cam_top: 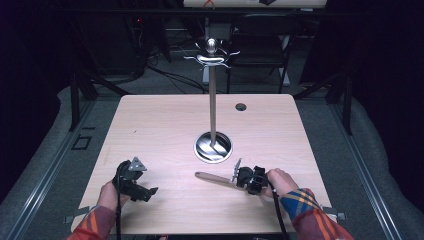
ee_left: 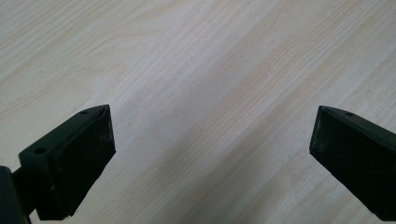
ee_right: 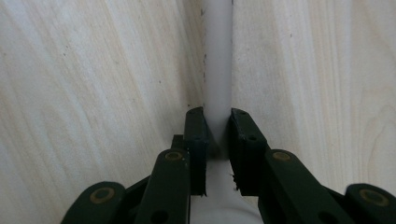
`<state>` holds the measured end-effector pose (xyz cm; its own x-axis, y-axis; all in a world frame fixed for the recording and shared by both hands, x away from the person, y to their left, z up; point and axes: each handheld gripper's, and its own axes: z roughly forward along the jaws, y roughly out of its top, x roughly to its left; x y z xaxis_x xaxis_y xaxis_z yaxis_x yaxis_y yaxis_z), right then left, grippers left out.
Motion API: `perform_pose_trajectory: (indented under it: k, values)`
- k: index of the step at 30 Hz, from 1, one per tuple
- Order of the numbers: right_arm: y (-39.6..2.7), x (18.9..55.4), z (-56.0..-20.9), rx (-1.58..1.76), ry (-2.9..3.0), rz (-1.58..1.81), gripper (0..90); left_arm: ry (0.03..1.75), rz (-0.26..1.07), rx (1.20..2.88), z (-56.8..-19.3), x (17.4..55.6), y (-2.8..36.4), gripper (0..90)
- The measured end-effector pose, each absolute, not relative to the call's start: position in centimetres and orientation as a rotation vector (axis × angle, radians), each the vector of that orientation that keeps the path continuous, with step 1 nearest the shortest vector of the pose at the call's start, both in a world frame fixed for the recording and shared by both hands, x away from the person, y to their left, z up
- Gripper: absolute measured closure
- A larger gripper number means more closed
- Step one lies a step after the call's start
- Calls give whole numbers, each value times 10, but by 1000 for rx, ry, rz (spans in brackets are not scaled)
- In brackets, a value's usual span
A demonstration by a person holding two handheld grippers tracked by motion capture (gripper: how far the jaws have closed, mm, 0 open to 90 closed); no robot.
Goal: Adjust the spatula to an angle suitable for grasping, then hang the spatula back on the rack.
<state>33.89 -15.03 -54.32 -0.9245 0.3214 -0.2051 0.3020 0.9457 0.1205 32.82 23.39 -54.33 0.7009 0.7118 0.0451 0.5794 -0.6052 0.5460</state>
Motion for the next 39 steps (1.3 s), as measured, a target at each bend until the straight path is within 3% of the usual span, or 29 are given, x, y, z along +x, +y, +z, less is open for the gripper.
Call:
perform_pose_trajectory:
  k: [39]
  values:
    - [-185,330,-503,819,2695,595,784,976,345,2411,-543,329,233,0]
